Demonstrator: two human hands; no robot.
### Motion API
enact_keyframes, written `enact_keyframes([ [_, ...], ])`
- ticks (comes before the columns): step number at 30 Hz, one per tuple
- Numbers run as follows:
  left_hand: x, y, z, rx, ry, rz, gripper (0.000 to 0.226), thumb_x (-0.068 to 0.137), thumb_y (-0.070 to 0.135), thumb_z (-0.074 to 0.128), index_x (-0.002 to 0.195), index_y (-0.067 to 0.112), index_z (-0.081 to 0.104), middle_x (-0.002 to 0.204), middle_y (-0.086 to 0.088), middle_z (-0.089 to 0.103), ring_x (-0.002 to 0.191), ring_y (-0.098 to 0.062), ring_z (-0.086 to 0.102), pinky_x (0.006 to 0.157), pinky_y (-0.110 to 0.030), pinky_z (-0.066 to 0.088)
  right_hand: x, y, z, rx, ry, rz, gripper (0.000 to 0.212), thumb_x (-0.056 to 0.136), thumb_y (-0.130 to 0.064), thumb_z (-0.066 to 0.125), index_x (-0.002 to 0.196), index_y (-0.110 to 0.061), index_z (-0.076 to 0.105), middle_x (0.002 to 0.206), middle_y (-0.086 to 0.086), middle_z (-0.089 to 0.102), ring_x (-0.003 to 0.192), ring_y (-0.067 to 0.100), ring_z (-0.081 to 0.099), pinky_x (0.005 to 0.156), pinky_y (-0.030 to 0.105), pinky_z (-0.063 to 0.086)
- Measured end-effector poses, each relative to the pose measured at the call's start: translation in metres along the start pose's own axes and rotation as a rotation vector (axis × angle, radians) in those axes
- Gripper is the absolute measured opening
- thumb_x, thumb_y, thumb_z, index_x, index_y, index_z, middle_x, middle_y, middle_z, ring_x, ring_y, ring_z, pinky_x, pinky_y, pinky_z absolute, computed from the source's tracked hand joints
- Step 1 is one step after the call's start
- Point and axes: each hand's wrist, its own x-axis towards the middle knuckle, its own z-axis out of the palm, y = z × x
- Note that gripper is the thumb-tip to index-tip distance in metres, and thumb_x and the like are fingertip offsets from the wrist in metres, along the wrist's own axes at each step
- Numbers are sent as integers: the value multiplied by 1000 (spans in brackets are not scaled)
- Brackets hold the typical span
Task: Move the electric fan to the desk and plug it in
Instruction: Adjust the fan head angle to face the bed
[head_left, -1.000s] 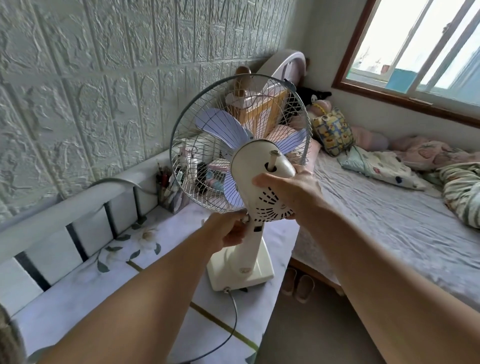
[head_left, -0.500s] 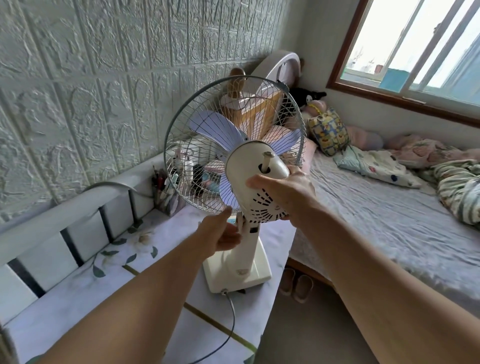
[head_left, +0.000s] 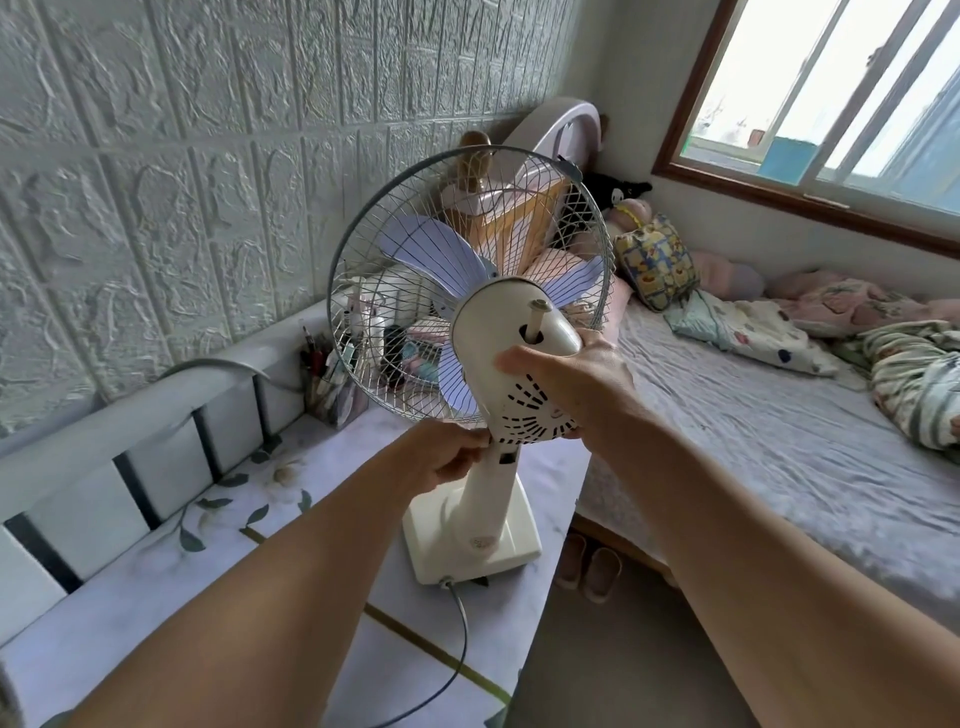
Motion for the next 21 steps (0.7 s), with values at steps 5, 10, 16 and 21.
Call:
enact_keyframes([
  [5,1,-11,-6,427,109,351,28,86,6,64,67,13,45,69,-5,54,57,-14,52,48,-14,50,-1,0,1,-4,8,-9,72,52,-42,80,115,-20,53,101,4,63,89,21,62,65,33,58],
  [10,-3,-15,-3,670,250,530,19,83,10,65,71,13,51,72,-9,61,50,-15,56,52,-22,50,-1,-1,1,-2,10,4,74,52,-42,80,117,-21,52,103,5,63,90,23,63,68,35,59],
  [16,-15,-12,-4,641,182,416,14,88,24,63,95,12,60,86,-5,66,64,-18,61,54,-25,54,-1,-3,3,-44,5,11,77,50,-46,80,117,-21,51,106,7,63,94,25,62,66,34,56],
  [21,-31,-5,-11,743,249,295,48,86,24,61,130,10,48,119,-17,64,105,-33,64,76,-33,52,-6,-10,-1,-64,-20,38,74,57,-48,81,117,-19,49,108,6,59,93,24,58,63,31,50],
])
